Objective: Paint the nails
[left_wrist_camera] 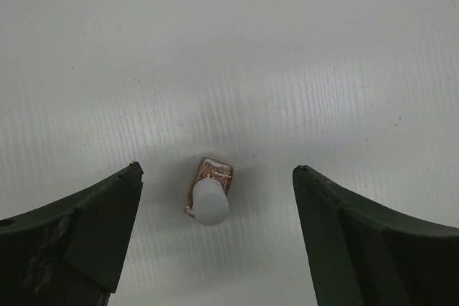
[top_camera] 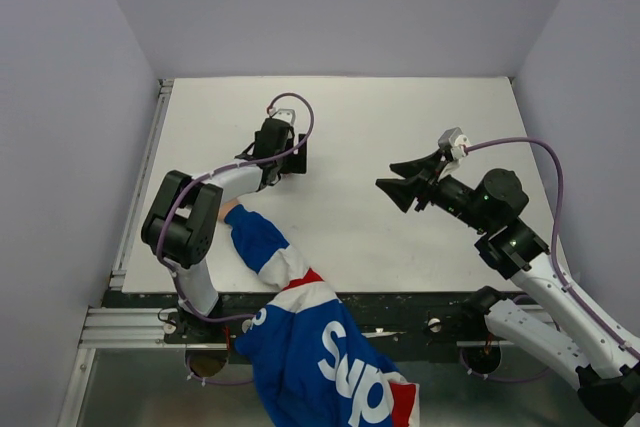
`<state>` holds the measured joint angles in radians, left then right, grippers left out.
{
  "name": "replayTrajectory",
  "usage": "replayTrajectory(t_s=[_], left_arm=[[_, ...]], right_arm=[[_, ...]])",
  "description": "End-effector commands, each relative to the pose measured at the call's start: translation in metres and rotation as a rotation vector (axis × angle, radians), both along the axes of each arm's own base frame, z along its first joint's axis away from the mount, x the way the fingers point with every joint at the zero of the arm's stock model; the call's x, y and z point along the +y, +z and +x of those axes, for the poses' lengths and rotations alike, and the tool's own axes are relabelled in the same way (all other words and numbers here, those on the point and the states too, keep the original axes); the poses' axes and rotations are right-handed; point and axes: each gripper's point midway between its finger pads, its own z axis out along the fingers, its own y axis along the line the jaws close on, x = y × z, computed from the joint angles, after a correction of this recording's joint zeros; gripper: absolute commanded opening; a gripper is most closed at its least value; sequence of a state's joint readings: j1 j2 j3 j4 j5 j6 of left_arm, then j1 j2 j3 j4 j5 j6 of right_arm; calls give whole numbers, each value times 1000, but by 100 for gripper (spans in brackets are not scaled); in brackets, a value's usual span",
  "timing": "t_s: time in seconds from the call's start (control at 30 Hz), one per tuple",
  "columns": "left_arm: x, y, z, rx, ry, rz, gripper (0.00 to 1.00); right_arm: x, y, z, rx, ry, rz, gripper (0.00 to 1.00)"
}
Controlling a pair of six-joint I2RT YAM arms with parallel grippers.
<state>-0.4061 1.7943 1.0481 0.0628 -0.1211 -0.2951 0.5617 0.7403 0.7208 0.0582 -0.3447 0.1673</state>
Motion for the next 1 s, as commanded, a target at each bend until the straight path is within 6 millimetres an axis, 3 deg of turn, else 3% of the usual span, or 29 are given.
replayTrajectory(t_s=[0.0, 0.27, 0.47, 0.57, 0.83, 0.97], left_arm=[[1, 32, 0, -82, 5, -3, 99], [0, 88, -11, -196, -9, -61, 99], [9, 141, -33, -305, -14, -110, 99], [19, 158, -47, -331, -1, -108, 99], [52, 203, -86, -416, 46, -71, 99], [70, 218, -103, -437, 111, -76, 99]], right_arm=[[-4, -2, 4, 8, -33, 10, 60], [-5, -12, 19, 68, -94, 11, 60], [-6, -40, 44, 193, -193, -13, 61], [-12, -51, 58, 253, -260, 0, 61], [-65, -65, 92, 361, -481, 121, 61], [-87, -61, 92, 322, -571, 135, 61]])
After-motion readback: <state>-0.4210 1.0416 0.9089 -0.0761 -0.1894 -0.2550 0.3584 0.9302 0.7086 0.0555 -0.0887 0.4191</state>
